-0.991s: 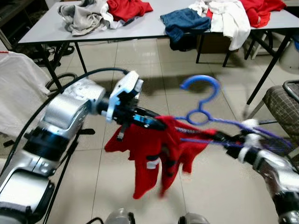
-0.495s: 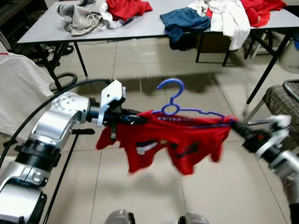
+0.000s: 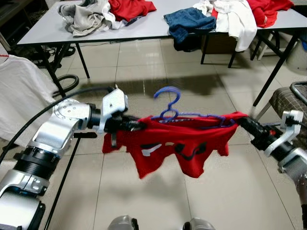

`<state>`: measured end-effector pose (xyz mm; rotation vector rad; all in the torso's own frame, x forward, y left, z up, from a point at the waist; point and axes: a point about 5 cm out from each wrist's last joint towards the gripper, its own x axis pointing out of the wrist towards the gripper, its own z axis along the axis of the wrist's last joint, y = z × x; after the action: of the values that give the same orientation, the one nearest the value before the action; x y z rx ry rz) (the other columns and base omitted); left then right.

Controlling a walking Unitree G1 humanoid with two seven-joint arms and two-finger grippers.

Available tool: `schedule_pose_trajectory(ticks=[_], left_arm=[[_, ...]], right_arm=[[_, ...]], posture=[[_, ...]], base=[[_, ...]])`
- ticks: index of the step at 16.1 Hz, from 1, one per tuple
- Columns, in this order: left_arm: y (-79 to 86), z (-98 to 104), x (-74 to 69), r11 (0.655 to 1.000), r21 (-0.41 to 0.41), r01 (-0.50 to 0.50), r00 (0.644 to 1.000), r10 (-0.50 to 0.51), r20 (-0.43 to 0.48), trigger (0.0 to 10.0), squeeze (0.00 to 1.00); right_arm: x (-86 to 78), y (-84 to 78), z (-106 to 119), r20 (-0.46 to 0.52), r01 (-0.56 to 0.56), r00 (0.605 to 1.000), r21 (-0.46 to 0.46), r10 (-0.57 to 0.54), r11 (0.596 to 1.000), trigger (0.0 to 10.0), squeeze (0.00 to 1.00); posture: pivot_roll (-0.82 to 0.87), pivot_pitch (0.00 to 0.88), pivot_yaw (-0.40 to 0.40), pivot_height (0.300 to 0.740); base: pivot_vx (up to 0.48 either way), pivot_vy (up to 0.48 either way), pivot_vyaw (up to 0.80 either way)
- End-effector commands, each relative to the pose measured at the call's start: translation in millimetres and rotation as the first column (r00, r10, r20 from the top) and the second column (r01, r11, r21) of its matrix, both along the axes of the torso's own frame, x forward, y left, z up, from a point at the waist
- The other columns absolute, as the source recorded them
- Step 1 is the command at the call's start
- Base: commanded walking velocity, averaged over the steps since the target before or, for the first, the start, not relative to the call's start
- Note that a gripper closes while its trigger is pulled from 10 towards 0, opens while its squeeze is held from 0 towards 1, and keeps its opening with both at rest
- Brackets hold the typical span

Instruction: Hang hanger

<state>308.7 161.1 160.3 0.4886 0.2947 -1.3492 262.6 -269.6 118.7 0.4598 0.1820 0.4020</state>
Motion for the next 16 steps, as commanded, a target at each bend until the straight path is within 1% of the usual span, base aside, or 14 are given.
schedule_pose_trajectory(ticks=[1,2,3,5,7,8,9,10,11,13,14,15,16], left_arm=[[26.7,-11,-0.4,0.987,0.140,-0.079,0.996,0.084,-0.023,0.0,0.00],[30.8,-15,1.6,0.977,0.182,-0.114,0.993,0.119,-0.015,0.0,0.00],[35.3,-16,8.3,0.962,0.186,-0.198,0.980,0.200,0.011,0.0,0.00],[35.9,-11,15.6,0.948,0.142,-0.285,0.959,0.282,0.041,0.0,0.00],[40.8,-14,18.8,0.920,0.200,-0.338,0.941,0.331,0.065,0.0,0.00],[41.6,-14,19.3,0.914,0.210,-0.346,0.938,0.340,0.068,0.0,0.00],[39.4,-17,21.6,0.895,0.262,-0.361,0.933,0.346,0.104,0.0,0.00],[30.3,-20,23.1,0.889,0.284,-0.358,0.934,0.336,0.124,0.0,0.00],[22.6,-21,22.8,0.897,0.293,-0.331,0.943,0.306,0.129,0.0,0.00],[2.3,-25,20.7,0.925,0.255,-0.281,0.960,0.265,0.094,0.0,0.00],[-2.5,-26,19.5,0.931,0.250,-0.265,0.964,0.253,0.081,0.0,0.00],[-10.9,-28,19.5,0.941,0.210,-0.265,0.964,0.261,0.049,0.0,0.00],[-13.4,-27,21.2,0.944,0.170,-0.283,0.959,0.283,0.025,0.0,0.00]], right_arm=[[1.3,-28.4,23,0.074,0.137,0.988,-0.011,-0.136,0.991,0.0,0.00],[3.2,-33.1,26,0.077,0.151,0.986,-0.019,-0.149,0.988,0.0,0.00],[3.5,-37.3,29,0.069,0.154,0.986,-0.038,-0.151,0.987,0.0,0.00],[2.2,-35.9,30,0.063,0.128,0.990,-0.068,-0.124,0.989,0.0,0.00],[1.8,-29.3,25,0.036,0.083,0.996,-0.172,-0.078,0.982,0.0,0.00],[2.3,-28.1,25,0.036,0.084,0.996,-0.170,-0.079,0.982,0.0,0.00],[7.4,-21.8,28,0.054,0.087,0.995,-0.183,-0.079,0.979,0.0,0.00],[13.7,-11.4,35,0.087,0.086,0.994,-0.186,-0.071,0.979,0.0,0.00],[17.5,-5.0,39,0.109,0.086,0.992,-0.180,-0.067,0.980,0.0,0.00],[24.8,9.0,52,0.157,0.079,0.986,-0.160,-0.054,0.984,0.0,0.00],[26.4,12.7,56,0.170,0.075,0.984,-0.157,-0.048,0.985,0.0,0.00],[28.9,22.5,64,0.191,0.056,0.981,-0.139,-0.029,0.989,0.0,0.00],[28.1,31.6,67,0.191,0.025,0.982,-0.148,0.004,0.989,0.0,0.00]], posture=[[-0.14,0.000,0.061,0.740],[-0.14,0.000,0.061,0.740],[-0.14,0.000,0.060,0.740],[-0.14,0.000,0.060,0.740],[-0.14,0.000,0.059,0.740],[-0.14,0.000,0.059,0.740],[-0.14,0.000,0.059,0.740],[-0.14,0.000,0.058,0.740],[-0.14,0.000,0.058,0.740],[-0.13,0.000,0.058,0.740],[-0.13,0.000,0.058,0.740],[-0.13,0.000,0.059,0.740],[-0.13,0.000,0.059,0.740]], base=[[0.000,0.000,0.00],[0.000,0.000,0.00],[0.000,0.000,0.00],[0.000,0.000,0.00],[0.000,0.000,0.00],[0.000,0.000,0.00],[0.000,0.000,0.00],[0.000,0.000,0.00],[0.000,0.000,0.00],[0.000,0.000,0.00],[0.000,0.000,0.00],[0.000,0.000,0.00],[0.000,0.000,0.00]])
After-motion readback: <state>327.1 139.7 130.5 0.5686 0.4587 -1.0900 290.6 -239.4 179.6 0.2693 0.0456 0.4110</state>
